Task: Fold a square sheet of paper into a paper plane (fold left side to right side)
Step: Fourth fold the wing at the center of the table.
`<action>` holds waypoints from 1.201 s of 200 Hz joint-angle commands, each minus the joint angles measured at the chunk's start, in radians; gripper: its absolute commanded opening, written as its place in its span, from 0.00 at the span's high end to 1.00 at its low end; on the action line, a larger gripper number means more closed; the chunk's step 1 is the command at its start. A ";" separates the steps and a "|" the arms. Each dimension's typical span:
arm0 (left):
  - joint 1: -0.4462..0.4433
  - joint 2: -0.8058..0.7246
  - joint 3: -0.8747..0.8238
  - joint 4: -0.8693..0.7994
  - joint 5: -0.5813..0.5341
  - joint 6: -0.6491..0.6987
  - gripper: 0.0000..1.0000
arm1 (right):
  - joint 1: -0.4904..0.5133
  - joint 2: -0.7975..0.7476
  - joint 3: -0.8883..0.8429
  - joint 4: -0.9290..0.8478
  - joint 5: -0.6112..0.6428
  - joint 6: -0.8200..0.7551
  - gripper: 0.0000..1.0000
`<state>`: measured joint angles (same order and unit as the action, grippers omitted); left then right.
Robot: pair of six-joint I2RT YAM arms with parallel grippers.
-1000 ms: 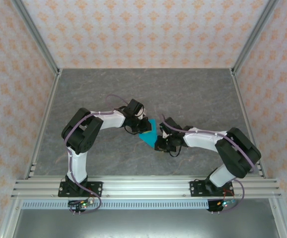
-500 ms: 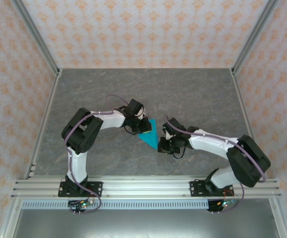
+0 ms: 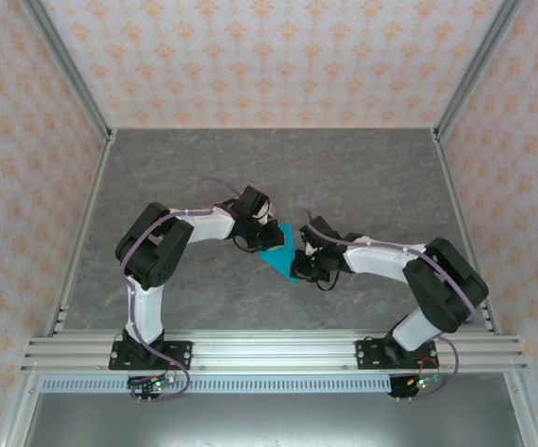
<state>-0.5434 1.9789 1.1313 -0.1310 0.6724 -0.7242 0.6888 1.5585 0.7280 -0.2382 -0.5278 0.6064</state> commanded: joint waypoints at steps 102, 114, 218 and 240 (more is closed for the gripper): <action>0.003 -0.233 -0.048 -0.087 -0.093 0.075 0.77 | -0.002 0.105 -0.039 -0.104 0.118 -0.005 0.91; -0.004 -0.233 -0.076 -0.046 -0.049 0.065 0.81 | -0.002 0.107 -0.037 -0.108 0.120 -0.006 0.93; -0.110 -0.142 -0.126 0.094 0.063 0.008 0.93 | 0.001 0.130 -0.015 -0.135 0.125 -0.023 0.95; -0.110 -0.119 -0.129 0.091 0.052 0.009 0.94 | 0.003 0.133 -0.009 -0.146 0.129 -0.027 0.95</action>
<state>-0.6502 1.8351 1.0058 -0.0612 0.7258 -0.7094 0.6865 1.6028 0.7616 -0.2802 -0.5190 0.5976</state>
